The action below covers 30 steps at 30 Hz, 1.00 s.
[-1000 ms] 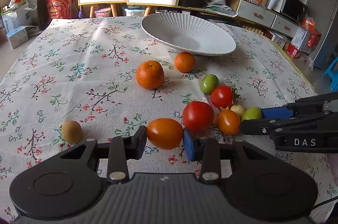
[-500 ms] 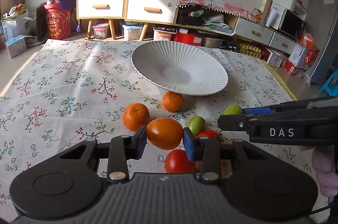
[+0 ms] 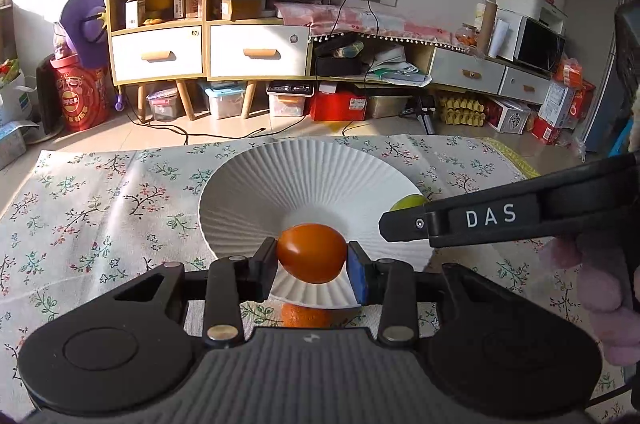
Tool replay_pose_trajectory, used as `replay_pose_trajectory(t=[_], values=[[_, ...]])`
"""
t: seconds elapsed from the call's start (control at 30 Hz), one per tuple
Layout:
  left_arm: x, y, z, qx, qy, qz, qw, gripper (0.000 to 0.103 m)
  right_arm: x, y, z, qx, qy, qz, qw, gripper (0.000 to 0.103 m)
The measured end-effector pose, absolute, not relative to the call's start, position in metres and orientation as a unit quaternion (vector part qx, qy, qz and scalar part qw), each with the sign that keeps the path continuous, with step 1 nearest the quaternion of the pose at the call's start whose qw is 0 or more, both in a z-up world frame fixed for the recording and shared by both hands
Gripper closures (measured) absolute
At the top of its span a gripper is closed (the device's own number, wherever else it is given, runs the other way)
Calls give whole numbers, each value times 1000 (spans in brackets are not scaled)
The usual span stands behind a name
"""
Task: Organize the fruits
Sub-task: 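Carry both fruits over the white bowl and open both tools to drop them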
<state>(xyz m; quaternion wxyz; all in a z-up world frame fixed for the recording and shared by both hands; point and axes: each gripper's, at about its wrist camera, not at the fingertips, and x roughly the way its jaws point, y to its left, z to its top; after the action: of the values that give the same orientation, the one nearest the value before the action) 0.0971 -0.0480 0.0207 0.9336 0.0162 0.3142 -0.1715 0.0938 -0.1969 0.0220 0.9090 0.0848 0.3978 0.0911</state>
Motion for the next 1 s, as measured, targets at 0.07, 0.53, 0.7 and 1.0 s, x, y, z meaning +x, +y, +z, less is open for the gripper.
replay_pose_trajectory(t=[0.07,0.53,0.7,1.0], values=[[106,-50,16,19,316,-173,933,69,104,-198,20,89,401,90,907,72],[145,-57,-8,44,331,-174,926,68,141,-202,-5,123,426,86,892,72],[147,-58,-11,44,333,-179,925,68,143,-200,-7,122,431,92,889,72],[144,-59,-6,46,330,-190,924,63,142,-203,0,124,424,84,893,64]])
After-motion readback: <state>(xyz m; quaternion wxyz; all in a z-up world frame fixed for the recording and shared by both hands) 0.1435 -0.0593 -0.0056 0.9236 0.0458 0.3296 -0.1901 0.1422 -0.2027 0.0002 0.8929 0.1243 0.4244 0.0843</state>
